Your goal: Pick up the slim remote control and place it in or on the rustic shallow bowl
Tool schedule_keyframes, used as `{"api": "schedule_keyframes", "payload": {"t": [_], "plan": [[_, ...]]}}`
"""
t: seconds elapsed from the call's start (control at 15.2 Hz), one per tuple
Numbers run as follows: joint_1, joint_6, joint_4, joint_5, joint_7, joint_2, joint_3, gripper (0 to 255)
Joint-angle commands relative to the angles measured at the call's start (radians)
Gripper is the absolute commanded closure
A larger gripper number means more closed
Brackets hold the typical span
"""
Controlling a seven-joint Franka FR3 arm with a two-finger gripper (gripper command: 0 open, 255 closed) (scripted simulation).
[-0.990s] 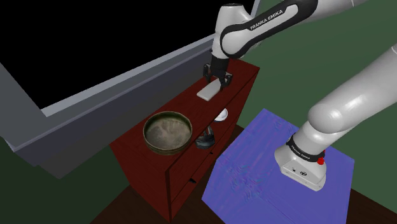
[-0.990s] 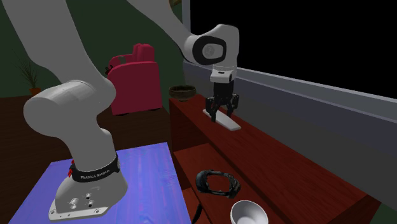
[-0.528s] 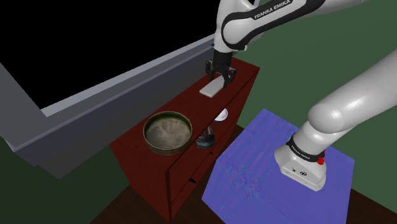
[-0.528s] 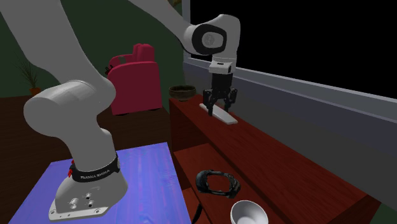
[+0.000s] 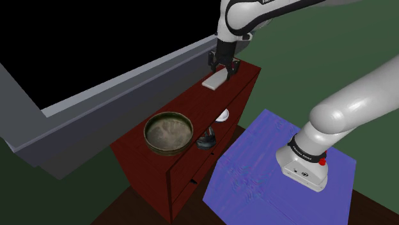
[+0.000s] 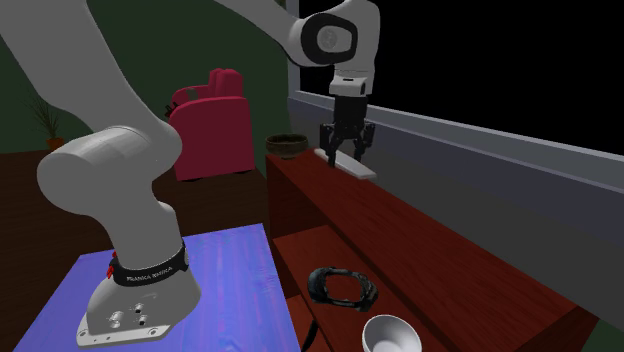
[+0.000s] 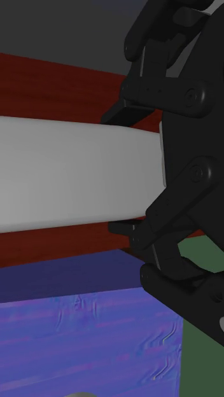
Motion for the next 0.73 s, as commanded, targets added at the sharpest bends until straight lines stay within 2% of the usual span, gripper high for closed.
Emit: {"api": "schedule_keyframes", "payload": {"t": [0.0, 0.53, 0.66], "plan": [[0.0, 0.004, 0.029, 0.004, -0.005, -0.019, -0.005, 255], [-0.002, -0.103, 0.105, 0.007, -0.01, -0.052, -0.017, 255], [0.02, -0.105, 0.1, 0.022, 0.035, -0.063, 0.013, 255]]}}
